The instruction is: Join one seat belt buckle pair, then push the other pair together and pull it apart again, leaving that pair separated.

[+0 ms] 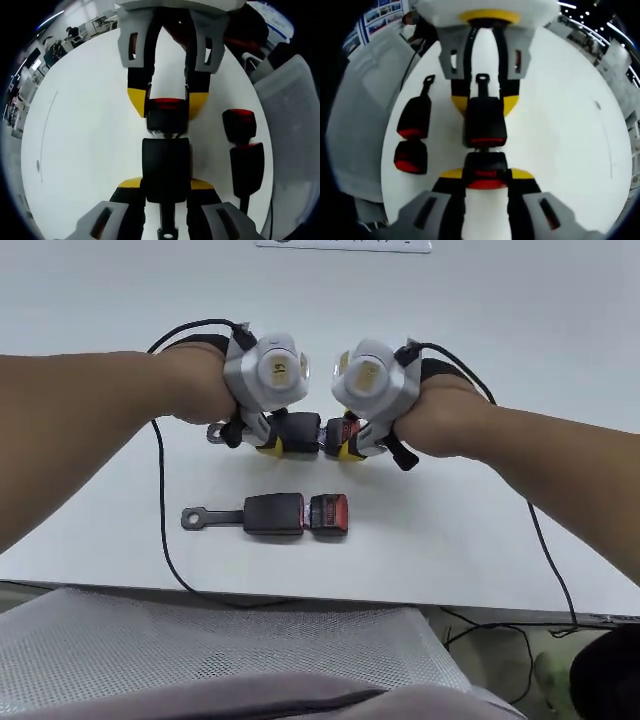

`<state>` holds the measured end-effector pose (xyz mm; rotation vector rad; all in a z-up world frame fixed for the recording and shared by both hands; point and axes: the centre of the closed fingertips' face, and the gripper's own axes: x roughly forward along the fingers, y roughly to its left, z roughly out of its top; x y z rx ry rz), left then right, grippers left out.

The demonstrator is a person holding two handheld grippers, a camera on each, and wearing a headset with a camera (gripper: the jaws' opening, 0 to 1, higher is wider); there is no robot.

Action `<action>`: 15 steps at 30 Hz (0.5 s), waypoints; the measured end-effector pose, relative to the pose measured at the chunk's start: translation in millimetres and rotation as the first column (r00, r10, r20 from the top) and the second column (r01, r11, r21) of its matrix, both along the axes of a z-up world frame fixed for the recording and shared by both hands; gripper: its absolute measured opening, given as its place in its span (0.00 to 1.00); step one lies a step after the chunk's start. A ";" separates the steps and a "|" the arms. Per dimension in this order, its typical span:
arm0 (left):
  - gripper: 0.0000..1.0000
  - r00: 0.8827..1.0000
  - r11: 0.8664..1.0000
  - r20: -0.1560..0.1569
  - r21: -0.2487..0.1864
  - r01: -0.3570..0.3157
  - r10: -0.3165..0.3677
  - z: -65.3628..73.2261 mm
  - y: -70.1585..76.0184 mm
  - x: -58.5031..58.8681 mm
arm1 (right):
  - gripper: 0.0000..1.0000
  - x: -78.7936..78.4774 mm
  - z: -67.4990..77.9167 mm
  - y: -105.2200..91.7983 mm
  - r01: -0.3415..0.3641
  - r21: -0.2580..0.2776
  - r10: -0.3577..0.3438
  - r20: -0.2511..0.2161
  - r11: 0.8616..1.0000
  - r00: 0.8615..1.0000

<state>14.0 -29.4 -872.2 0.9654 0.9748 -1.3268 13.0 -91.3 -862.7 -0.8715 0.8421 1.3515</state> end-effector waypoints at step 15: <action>0.32 1.000 1.000 0.011 -0.004 -0.013 0.014 0.0 0.1 -0.6 | 0.31 -4.8 -0.6 -0.7 -0.030 0.019 0.030 -0.008 0.999 1.000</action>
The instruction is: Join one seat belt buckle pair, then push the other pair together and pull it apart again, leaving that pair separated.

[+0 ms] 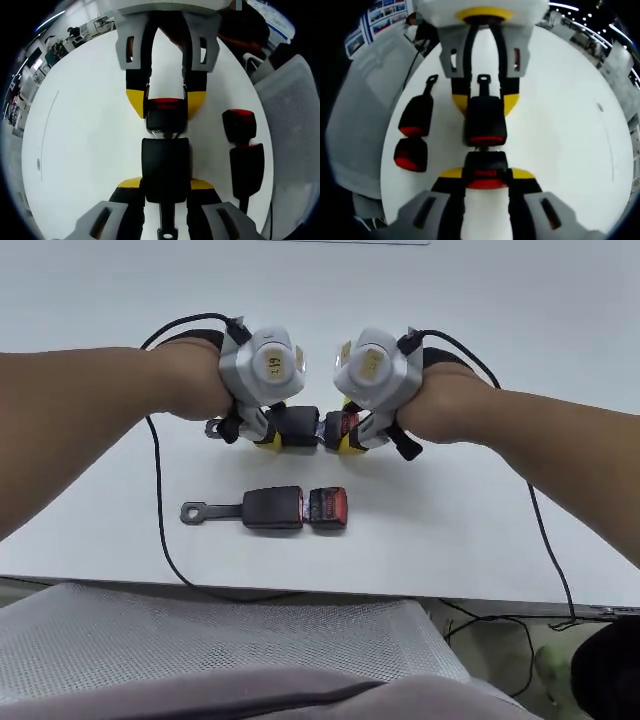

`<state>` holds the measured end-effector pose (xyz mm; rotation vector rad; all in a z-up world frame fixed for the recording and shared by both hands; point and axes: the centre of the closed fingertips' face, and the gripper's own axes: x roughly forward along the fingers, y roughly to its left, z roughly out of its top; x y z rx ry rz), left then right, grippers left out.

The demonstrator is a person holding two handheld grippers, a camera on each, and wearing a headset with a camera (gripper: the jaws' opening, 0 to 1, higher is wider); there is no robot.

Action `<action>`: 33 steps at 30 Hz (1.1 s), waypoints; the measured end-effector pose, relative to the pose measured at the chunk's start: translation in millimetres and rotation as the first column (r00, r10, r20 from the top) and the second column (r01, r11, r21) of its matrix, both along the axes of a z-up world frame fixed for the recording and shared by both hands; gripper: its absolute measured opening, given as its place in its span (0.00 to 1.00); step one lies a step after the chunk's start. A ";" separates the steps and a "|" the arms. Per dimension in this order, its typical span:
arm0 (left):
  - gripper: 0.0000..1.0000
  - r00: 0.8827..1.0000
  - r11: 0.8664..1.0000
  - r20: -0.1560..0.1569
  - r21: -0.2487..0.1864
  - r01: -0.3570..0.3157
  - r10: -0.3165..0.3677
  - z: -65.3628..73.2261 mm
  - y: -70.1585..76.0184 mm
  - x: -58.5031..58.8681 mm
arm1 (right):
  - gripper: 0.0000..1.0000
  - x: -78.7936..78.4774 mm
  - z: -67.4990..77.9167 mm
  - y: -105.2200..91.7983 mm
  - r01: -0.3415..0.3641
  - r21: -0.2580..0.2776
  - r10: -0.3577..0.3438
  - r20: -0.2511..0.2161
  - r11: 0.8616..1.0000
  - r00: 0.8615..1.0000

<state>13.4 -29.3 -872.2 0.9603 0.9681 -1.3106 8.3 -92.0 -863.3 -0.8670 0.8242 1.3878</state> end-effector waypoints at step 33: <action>0.33 1.000 1.000 -0.011 -0.003 -0.021 0.021 -0.6 1.3 0.8 | 0.34 -0.9 -3.1 -0.2 0.001 -0.025 -0.002 -0.027 1.000 1.000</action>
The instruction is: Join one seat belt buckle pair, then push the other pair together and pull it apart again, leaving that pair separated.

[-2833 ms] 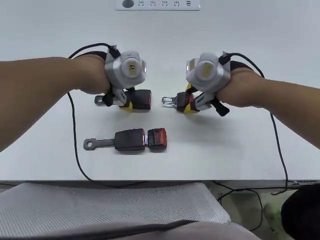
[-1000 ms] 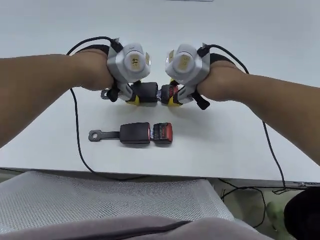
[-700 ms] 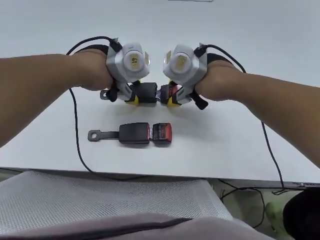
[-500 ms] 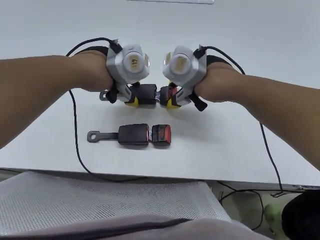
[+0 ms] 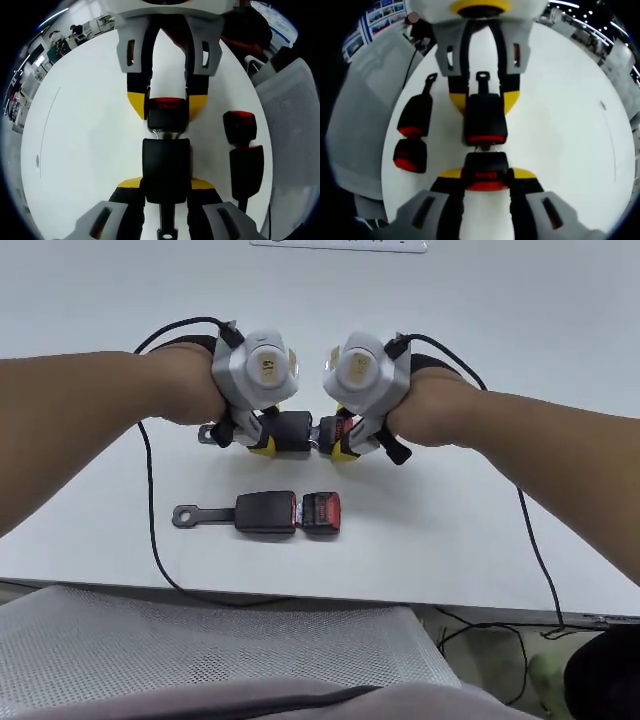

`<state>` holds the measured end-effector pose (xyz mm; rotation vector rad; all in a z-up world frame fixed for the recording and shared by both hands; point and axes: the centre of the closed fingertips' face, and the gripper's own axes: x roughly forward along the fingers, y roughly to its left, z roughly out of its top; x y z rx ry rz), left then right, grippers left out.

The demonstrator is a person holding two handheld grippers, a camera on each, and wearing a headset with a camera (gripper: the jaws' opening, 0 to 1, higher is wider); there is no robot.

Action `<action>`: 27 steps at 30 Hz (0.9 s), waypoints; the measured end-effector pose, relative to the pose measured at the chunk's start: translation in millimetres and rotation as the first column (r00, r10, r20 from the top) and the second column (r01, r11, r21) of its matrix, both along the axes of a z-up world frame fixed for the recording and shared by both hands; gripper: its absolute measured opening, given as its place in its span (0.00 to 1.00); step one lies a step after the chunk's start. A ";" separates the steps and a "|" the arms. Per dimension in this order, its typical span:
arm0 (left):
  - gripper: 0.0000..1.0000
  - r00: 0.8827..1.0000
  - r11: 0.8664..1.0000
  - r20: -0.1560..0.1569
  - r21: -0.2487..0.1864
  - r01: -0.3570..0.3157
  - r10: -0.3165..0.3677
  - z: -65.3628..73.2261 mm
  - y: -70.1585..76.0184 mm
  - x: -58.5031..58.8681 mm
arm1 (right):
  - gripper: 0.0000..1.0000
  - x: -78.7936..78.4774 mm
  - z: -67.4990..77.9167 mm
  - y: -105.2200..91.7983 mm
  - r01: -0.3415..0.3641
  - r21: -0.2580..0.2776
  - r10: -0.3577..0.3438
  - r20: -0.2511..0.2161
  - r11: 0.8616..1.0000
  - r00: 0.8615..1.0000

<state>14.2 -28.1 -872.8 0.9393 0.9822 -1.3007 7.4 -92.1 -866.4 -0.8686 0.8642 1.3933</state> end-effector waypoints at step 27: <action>0.33 1.000 1.000 0.007 0.004 -0.020 0.020 0.0 -0.4 -0.9 | 0.34 3.1 1.2 -119.9 0.070 -0.096 -0.066 0.037 0.993 0.997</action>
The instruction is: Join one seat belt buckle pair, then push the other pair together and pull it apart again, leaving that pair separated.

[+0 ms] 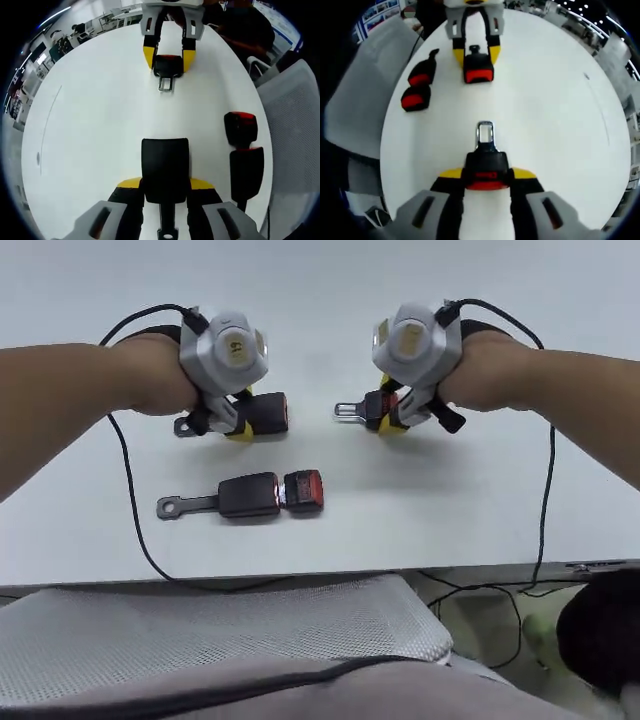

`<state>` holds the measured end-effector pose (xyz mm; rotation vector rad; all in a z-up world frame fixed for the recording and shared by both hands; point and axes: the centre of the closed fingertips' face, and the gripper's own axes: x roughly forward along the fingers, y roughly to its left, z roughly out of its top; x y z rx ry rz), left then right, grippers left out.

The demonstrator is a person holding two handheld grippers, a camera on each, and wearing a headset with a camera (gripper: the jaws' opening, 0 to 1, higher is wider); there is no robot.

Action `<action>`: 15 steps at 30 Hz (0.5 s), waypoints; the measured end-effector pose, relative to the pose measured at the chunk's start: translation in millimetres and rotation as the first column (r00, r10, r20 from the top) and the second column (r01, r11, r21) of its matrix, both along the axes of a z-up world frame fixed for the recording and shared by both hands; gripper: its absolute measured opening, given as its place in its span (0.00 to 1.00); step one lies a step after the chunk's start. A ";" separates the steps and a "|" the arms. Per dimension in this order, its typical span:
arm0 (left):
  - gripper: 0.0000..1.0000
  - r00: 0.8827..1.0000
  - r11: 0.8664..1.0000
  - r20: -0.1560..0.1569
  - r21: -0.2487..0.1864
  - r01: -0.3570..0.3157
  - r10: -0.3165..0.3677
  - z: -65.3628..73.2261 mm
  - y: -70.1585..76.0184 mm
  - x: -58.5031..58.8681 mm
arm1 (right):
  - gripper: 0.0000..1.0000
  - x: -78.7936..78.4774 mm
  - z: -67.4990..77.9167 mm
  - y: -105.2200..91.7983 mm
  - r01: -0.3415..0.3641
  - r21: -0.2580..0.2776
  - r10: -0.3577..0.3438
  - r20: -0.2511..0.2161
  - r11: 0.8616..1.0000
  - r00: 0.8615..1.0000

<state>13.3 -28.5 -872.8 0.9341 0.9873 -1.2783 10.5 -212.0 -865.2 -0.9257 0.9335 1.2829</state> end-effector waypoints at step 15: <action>0.33 0.999 0.998 0.003 0.047 0.034 -0.034 5.1 -2.3 -7.2 | 0.35 -6.7 -1.8 -98.3 0.102 -0.123 -0.102 0.007 0.987 0.995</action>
